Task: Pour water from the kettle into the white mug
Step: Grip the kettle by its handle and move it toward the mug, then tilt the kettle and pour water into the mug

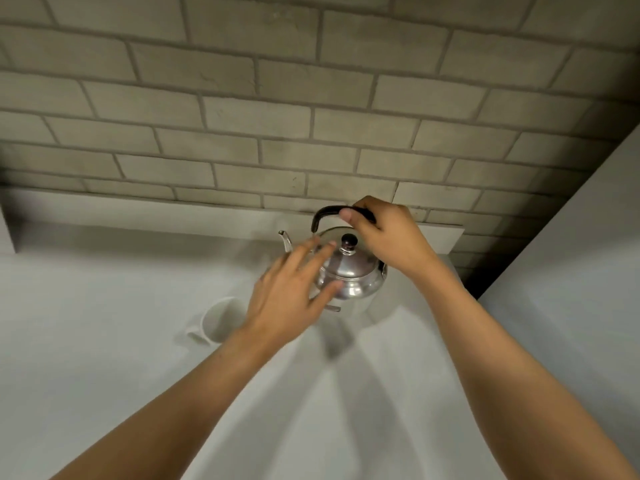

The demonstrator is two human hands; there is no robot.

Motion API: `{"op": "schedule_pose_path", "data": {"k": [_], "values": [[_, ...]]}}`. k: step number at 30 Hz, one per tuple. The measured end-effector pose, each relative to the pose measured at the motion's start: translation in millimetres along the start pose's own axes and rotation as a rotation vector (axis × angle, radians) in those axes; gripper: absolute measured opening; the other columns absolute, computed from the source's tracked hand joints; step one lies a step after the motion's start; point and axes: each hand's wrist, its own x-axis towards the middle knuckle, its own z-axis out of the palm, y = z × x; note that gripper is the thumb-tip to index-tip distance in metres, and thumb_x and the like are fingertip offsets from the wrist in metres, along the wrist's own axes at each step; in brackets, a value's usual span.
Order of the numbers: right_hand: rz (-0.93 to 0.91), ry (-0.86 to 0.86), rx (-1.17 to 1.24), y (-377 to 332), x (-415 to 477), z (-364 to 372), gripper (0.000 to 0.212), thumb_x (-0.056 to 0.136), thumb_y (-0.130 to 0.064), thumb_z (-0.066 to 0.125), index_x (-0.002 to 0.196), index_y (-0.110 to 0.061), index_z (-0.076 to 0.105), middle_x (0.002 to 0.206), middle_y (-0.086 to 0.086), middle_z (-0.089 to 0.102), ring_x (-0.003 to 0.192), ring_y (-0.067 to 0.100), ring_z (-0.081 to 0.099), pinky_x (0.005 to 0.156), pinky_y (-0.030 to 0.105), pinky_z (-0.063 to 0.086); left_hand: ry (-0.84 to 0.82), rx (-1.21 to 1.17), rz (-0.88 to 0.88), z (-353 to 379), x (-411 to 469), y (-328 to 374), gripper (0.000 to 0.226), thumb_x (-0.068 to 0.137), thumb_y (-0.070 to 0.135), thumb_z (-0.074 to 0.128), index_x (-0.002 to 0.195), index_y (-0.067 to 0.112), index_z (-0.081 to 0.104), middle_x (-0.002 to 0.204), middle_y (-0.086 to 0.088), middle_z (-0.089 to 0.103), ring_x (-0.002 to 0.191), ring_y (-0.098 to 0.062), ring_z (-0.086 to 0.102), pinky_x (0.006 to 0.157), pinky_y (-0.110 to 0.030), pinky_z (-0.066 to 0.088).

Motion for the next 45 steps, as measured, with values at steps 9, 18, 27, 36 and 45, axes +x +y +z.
{"op": "schedule_pose_path", "data": {"k": [9,18,27,36,45], "values": [[-0.082,-0.046,-0.109,-33,-57,-11,0.038,0.098,-0.063,0.053,0.095,-0.029,0.069,0.067,-0.011,0.065,0.066,0.002,0.060,0.058,0.026,0.042,-0.173,-0.133,-0.048,5,-51,16,0.078,0.101,0.065,0.048,0.166,0.027,0.026,0.172,0.002,0.026,0.156,-0.018,0.023,0.110,-0.041,0.046],[-0.184,-0.137,-0.193,-61,-64,-12,0.041,0.099,-0.060,0.054,0.106,-0.024,0.072,0.068,-0.014,0.062,0.070,0.000,0.058,0.059,0.024,0.040,-0.166,-0.300,-0.166,3,-74,27,0.077,0.105,0.057,0.047,0.168,0.021,0.020,0.177,0.000,0.016,0.163,-0.024,0.013,0.123,-0.045,0.036],[-0.376,-0.203,-0.352,-101,-47,-1,0.057,0.097,-0.067,0.045,0.112,-0.019,0.071,0.084,-0.015,0.058,0.078,0.011,0.055,0.071,0.030,0.045,-0.059,-0.478,-0.296,4,-85,26,0.079,0.103,0.062,0.047,0.167,0.024,0.020,0.177,0.003,0.016,0.164,-0.018,0.012,0.128,-0.036,0.026],[-0.492,-0.293,-0.464,-136,-39,5,0.050,0.099,-0.060,0.051,0.115,-0.016,0.071,0.100,0.001,0.072,0.087,0.020,0.063,0.077,0.043,0.056,0.042,-0.595,-0.354,3,-86,22,0.077,0.103,0.062,0.046,0.167,0.026,0.023,0.175,0.003,0.022,0.155,0.004,0.013,0.108,0.007,0.003],[-0.506,-0.355,-0.524,-157,-35,4,0.050,0.100,-0.059,0.053,0.116,-0.016,0.073,0.104,0.005,0.072,0.098,0.029,0.067,0.080,0.049,0.057,0.091,-0.688,-0.402,3,-81,27,0.077,0.100,0.068,0.046,0.165,0.030,0.028,0.173,0.005,0.027,0.154,0.005,0.020,0.105,0.010,0.009]]}}
